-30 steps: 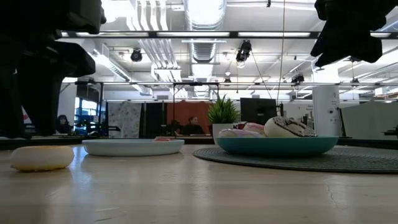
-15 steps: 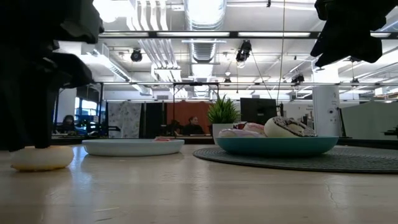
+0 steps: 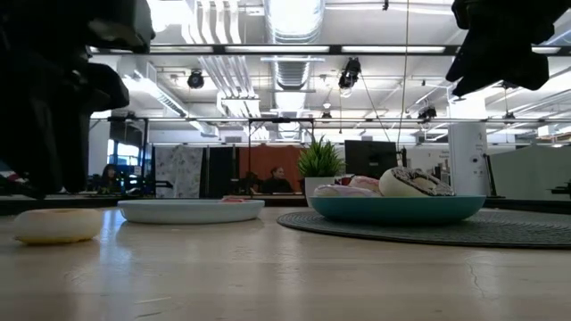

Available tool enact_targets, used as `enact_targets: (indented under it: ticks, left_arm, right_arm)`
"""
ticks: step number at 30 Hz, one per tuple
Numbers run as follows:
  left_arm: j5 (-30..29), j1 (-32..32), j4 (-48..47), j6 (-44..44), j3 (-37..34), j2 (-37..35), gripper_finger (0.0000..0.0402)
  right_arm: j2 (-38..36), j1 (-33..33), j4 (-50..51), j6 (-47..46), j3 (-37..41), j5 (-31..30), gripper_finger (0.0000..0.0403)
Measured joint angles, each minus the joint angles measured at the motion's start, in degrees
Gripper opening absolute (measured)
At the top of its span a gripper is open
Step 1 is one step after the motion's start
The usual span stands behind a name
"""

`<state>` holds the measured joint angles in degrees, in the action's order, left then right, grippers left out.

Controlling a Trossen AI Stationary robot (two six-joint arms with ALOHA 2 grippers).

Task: Pick & Place donuts
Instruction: Put the small yellow donut on the light blue plate

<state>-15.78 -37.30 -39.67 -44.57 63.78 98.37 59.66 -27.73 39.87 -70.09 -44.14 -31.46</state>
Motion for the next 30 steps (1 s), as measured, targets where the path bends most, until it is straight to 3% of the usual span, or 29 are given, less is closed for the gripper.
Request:
enact_targets:
  ticks: [14,23,30]
  left_arm:
    - [1.91,-0.48,-0.36,0.16,-1.87,0.07,0.0094]
    - [2.16,-0.48,8.41,2.52,-4.8,0.09,0.0094]
    - [1.14,-0.44,6.64,0.57,-7.29,0.09,0.0094]
  right_arm:
    - [0.01,0.0,0.21,0.18,0.17,-0.02,0.0123]
    - [0.01,0.02,0.22,0.02,0.57,-0.02,0.0123]
    - [0.02,0.02,0.21,-0.04,0.66,-0.02,0.0123]
